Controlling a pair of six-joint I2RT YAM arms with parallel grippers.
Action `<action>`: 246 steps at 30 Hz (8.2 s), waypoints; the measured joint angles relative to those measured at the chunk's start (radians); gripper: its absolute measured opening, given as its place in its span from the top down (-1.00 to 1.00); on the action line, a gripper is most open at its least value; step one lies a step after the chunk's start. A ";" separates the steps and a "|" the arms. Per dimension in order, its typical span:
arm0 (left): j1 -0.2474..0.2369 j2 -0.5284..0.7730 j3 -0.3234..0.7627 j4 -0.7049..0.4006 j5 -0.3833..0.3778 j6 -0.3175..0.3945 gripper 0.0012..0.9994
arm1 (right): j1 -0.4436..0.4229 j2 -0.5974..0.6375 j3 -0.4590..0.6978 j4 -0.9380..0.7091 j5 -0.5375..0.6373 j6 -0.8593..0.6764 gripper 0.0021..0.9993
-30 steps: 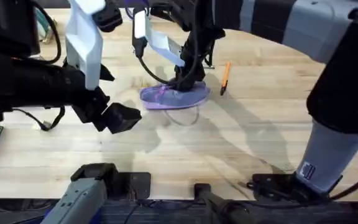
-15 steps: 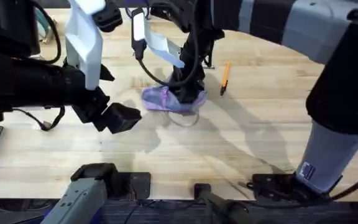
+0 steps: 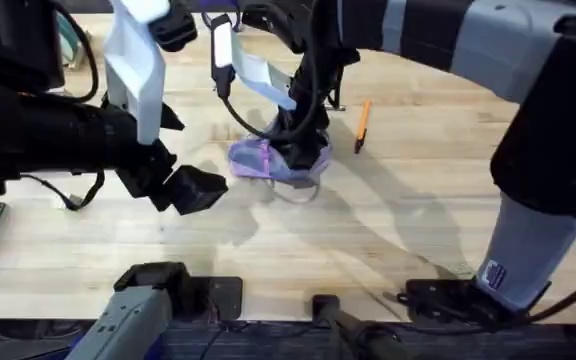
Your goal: Unzip the bag, pick up the pens from the table one at a time and place them inside, then zip the bag closed.
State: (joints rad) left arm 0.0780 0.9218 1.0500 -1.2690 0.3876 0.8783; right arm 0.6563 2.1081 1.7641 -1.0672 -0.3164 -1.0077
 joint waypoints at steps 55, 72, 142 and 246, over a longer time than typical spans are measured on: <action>0.000 0.000 0.000 0.000 0.000 0.000 -0.99 | -0.319 -0.394 -0.007 0.097 -0.014 0.538 -0.99; 0.000 0.000 0.000 0.000 0.000 0.000 -0.99 | -0.323 -0.393 -0.007 0.152 0.089 0.527 -0.99; 0.000 0.000 0.000 0.000 0.000 0.000 -0.99 | -0.316 0.095 -0.007 0.268 0.033 -0.071 -0.99; 0.000 0.000 0.000 -0.001 0.000 0.000 -0.99 | -0.214 -0.321 -0.209 -0.036 -0.148 -0.385 0.94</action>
State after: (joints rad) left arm 0.0780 0.9218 1.0500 -1.2701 0.3874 0.8783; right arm 0.4423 1.7872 1.5547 -1.1030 -0.4648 -1.3922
